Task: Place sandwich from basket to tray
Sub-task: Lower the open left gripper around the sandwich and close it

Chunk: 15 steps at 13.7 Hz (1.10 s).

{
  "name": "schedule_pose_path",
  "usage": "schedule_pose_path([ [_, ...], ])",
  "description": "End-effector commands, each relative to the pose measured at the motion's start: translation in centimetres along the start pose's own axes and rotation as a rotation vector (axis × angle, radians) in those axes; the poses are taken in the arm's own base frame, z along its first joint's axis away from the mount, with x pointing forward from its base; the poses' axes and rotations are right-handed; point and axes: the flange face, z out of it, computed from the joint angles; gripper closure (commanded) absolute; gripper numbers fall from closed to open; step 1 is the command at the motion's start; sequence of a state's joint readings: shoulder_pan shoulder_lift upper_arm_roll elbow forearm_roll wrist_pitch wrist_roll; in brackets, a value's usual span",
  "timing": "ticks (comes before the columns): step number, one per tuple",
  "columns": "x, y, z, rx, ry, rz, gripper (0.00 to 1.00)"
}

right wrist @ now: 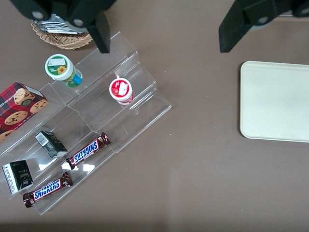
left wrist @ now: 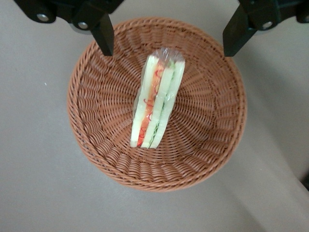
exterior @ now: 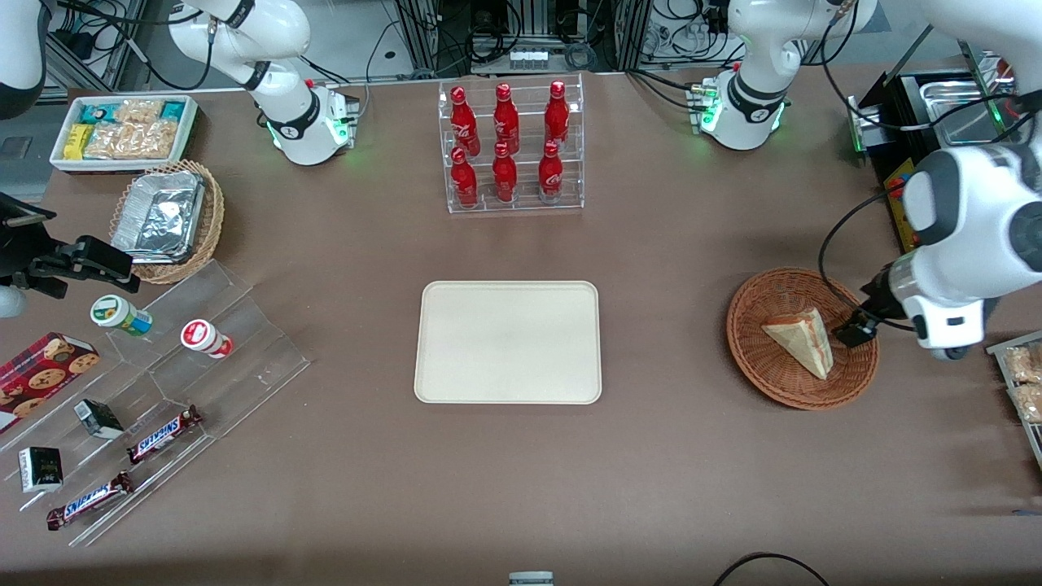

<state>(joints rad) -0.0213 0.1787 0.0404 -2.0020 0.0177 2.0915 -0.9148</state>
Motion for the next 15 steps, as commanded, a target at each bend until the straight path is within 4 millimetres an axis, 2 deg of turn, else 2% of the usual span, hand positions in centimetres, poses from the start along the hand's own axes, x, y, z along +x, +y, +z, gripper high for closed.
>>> schedule_pose_path([
  [1,-1.1,0.7,3.5,0.006,0.016,-0.069,0.00],
  [4,-2.5,1.8,6.7,0.048,-0.006,-0.044,0.00],
  [11,-2.3,1.6,10.5,0.143,0.037,0.032,0.00],
  [14,-2.2,1.4,11.4,0.134,0.040,0.032,0.00],
  [15,-2.2,1.3,11.8,0.127,0.043,0.031,0.14],
])
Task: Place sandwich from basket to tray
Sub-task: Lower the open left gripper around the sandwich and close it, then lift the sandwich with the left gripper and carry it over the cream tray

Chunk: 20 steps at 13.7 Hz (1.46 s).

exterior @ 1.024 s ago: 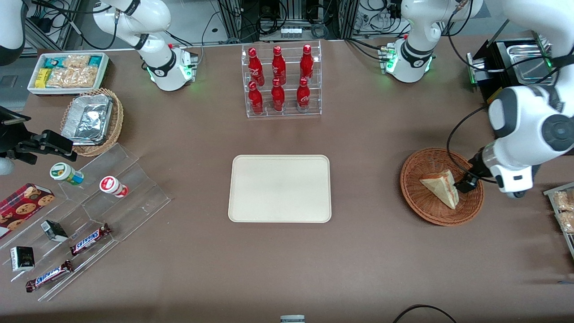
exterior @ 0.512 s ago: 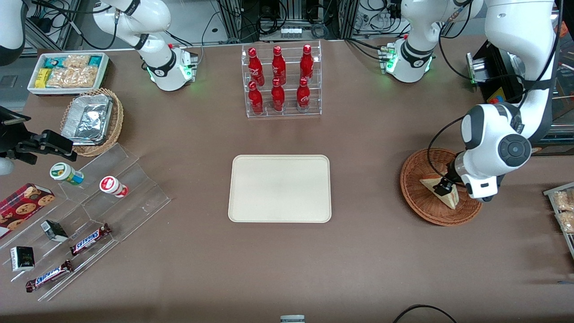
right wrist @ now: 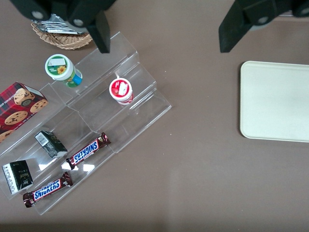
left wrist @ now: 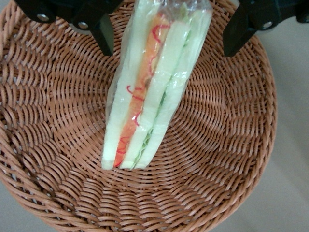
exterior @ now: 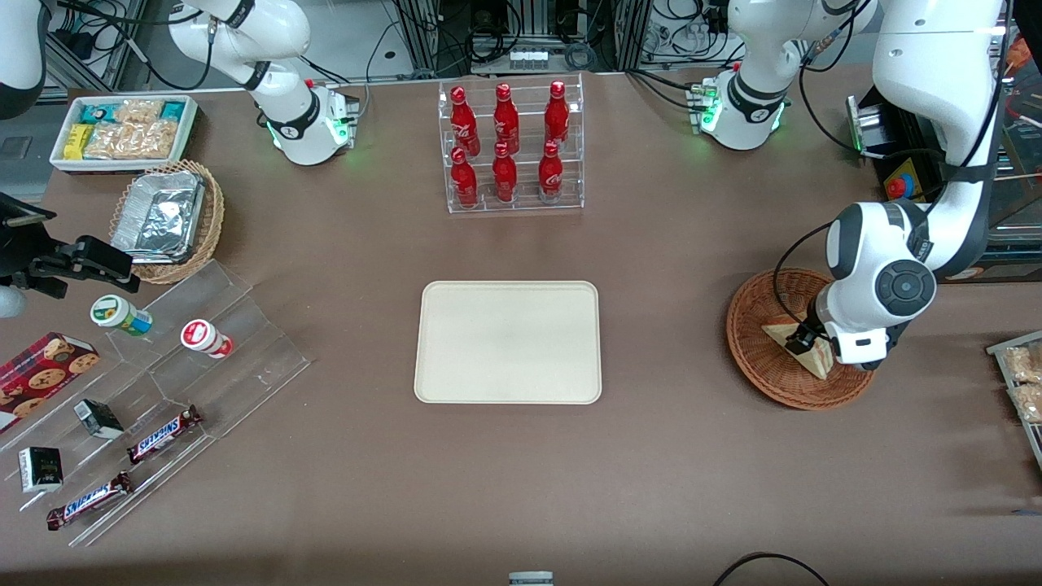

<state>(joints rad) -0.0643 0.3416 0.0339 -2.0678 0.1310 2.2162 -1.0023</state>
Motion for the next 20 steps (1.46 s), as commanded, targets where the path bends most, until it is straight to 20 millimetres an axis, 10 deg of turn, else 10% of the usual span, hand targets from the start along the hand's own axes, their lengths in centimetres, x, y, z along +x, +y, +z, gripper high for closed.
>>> schedule_pose_path([
  [1,0.1,-0.3,0.5,-0.010,0.020,-0.012,0.38],
  [4,0.7,0.3,-1.4,-0.007,0.020,-0.007,0.98],
  [8,0.0,1.7,-7.3,0.083,-0.015,0.025,1.00],
  [16,-14.4,9.7,-22.0,0.052,0.045,0.368,1.00],
  [20,-22.2,12.7,-22.8,0.005,0.051,0.576,1.00],
])
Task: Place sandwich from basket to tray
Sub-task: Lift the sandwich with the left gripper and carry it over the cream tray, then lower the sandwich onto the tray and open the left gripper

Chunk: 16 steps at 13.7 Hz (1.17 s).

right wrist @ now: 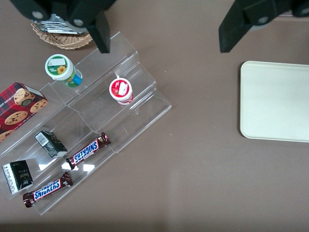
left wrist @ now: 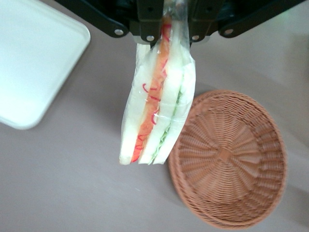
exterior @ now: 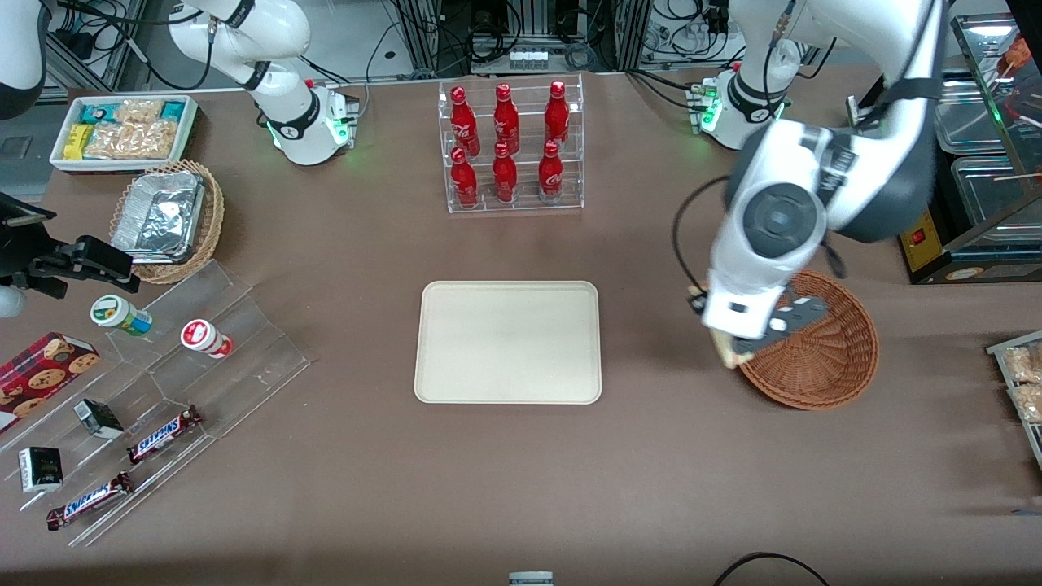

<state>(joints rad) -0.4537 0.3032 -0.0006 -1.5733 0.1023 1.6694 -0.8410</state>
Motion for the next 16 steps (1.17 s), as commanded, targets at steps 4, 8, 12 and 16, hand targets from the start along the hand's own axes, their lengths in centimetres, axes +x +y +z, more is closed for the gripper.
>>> schedule_pose_path([
  [4,-8.3,11.2,1.2,-0.076,0.040,0.215,1.00],
  [8,-10.5,16.4,5.7,-0.090,0.065,0.283,1.00],
  [12,-15.0,20.0,7.5,-0.085,0.082,0.322,1.00],
  [16,-14.0,21.5,13.8,-0.038,0.055,0.316,1.00],
])
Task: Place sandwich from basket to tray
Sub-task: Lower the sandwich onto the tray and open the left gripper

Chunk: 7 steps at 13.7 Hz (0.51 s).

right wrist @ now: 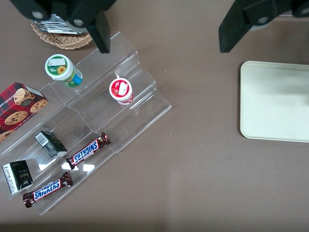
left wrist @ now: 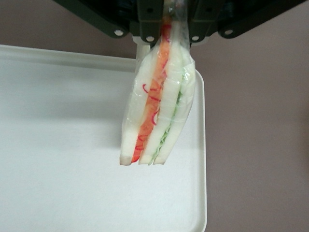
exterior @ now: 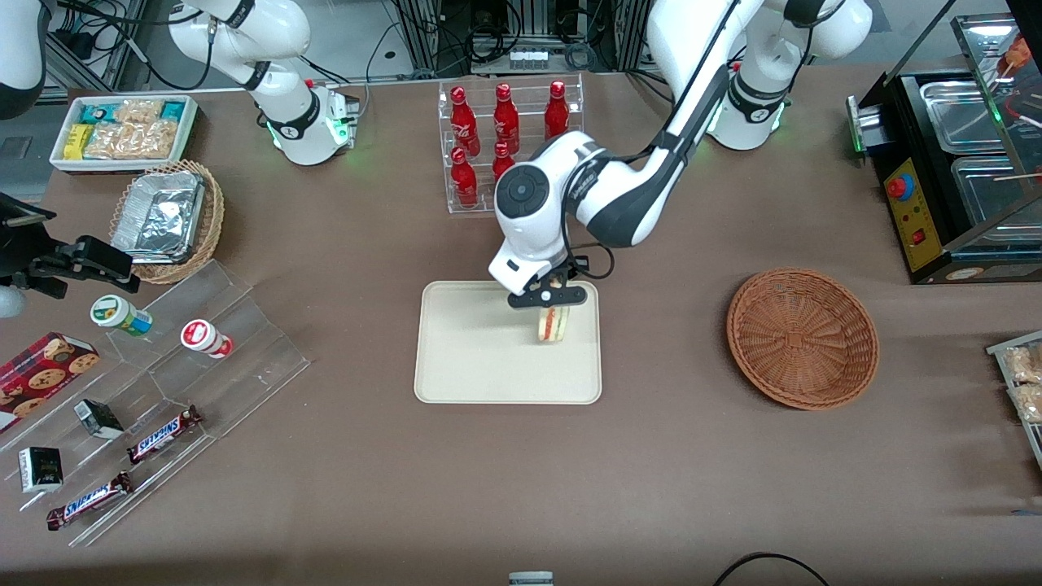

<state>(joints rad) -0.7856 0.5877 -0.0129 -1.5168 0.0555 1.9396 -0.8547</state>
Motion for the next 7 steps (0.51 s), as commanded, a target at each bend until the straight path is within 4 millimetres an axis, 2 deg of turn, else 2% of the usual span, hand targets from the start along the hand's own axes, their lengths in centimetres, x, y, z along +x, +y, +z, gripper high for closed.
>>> schedule_pose_path([
  [1,1.6,0.5,3.1,0.006,0.005,-0.018,1.00],
  [3,2.1,0.0,3.4,0.003,0.003,-0.031,1.00],
  [7,3.1,0.2,6.4,0.001,0.003,-0.043,1.00],
])
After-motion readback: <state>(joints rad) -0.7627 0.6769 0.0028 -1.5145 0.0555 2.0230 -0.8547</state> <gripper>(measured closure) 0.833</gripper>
